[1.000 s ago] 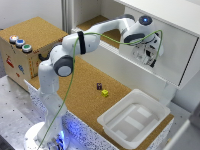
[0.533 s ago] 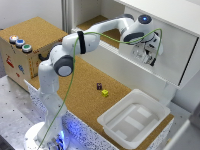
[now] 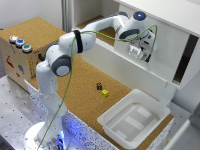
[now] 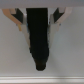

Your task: Move the door to the left side

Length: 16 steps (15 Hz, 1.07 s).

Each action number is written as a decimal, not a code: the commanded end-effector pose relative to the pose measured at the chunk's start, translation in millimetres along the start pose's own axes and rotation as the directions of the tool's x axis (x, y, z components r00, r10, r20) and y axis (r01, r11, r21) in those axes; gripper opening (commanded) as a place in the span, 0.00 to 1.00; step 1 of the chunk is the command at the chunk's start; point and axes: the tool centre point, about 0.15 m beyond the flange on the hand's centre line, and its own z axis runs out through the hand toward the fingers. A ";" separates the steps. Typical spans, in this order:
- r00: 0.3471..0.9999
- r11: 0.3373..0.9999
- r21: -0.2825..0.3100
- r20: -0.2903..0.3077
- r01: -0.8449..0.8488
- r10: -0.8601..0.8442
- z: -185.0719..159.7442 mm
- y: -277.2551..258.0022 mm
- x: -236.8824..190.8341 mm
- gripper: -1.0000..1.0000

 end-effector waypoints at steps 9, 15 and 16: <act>0.995 0.991 -0.106 -0.047 0.081 -0.086 53.1 -145.5 -9.7 0.00; 0.996 0.984 -0.159 -0.033 0.078 -0.084 43.3 -193.1 -19.5 0.00; 0.995 0.981 -0.170 -0.029 0.089 -0.095 42.7 -198.8 -19.6 0.00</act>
